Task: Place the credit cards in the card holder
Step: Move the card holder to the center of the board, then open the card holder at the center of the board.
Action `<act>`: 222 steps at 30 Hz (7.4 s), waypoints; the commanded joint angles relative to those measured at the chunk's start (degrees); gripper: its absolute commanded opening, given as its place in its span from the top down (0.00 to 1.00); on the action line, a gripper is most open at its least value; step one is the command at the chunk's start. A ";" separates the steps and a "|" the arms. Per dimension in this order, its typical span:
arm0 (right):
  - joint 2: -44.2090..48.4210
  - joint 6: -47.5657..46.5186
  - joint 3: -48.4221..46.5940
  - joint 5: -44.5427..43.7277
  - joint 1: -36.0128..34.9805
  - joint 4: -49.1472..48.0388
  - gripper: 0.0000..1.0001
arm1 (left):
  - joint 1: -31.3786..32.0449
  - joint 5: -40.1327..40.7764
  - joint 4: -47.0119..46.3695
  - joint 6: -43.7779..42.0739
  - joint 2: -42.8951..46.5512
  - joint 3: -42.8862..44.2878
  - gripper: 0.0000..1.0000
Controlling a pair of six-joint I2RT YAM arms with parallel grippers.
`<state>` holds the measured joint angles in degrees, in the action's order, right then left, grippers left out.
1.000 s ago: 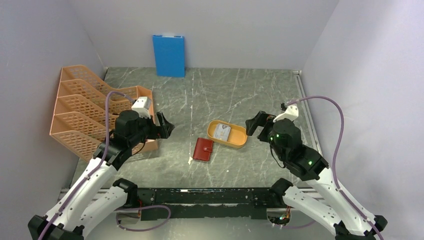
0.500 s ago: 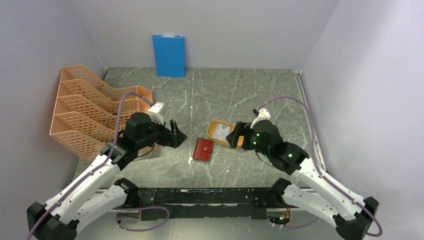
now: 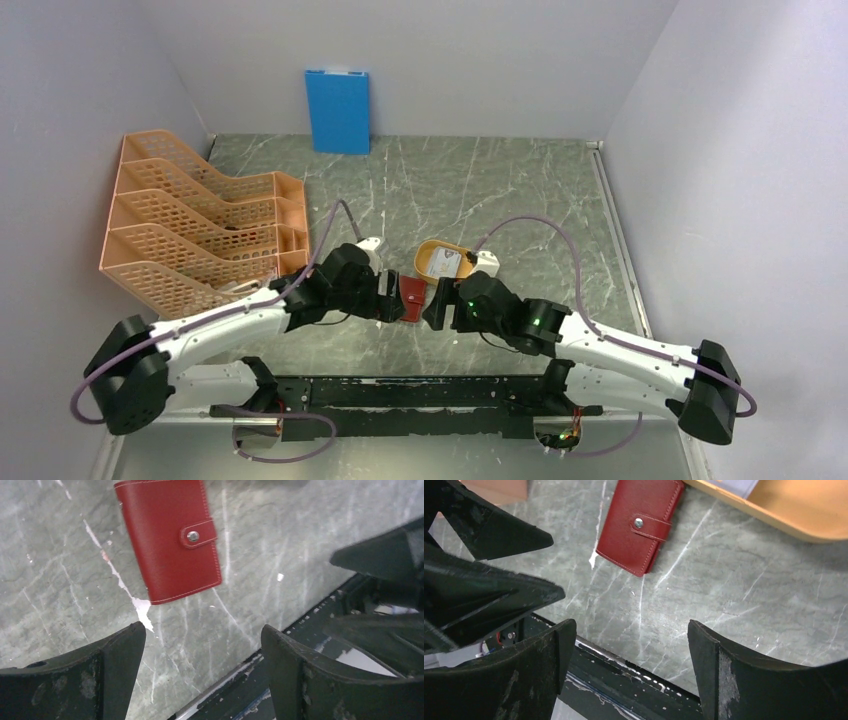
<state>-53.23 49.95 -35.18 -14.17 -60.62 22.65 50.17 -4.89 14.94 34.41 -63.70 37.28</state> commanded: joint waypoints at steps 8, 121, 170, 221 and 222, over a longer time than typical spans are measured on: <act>0.21 10.06 5.08 -3.29 -0.53 -6.40 0.22 | 0.34 6.89 -6.12 5.98 -16.26 2.36 0.16; -39.69 -1.35 -18.92 -11.08 -14.83 2.21 0.55 | 11.41 10.35 -16.05 29.59 6.22 -20.35 0.95; -40.13 1.38 -20.35 -14.52 -16.81 6.58 1.00 | 8.47 10.67 -19.22 31.10 -3.35 -20.96 0.95; -19.02 8.71 -3.31 -9.91 -7.99 2.67 0.48 | 8.36 10.86 0.62 25.52 9.15 -12.96 0.38; -19.14 8.34 -2.94 -9.15 -7.35 1.98 0.52 | 8.36 10.91 0.62 25.57 9.42 -13.08 0.38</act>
<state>-72.64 58.96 -40.01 -24.62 -70.17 27.88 58.89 5.15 14.09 59.99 -55.66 24.58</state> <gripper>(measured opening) 0.549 0.622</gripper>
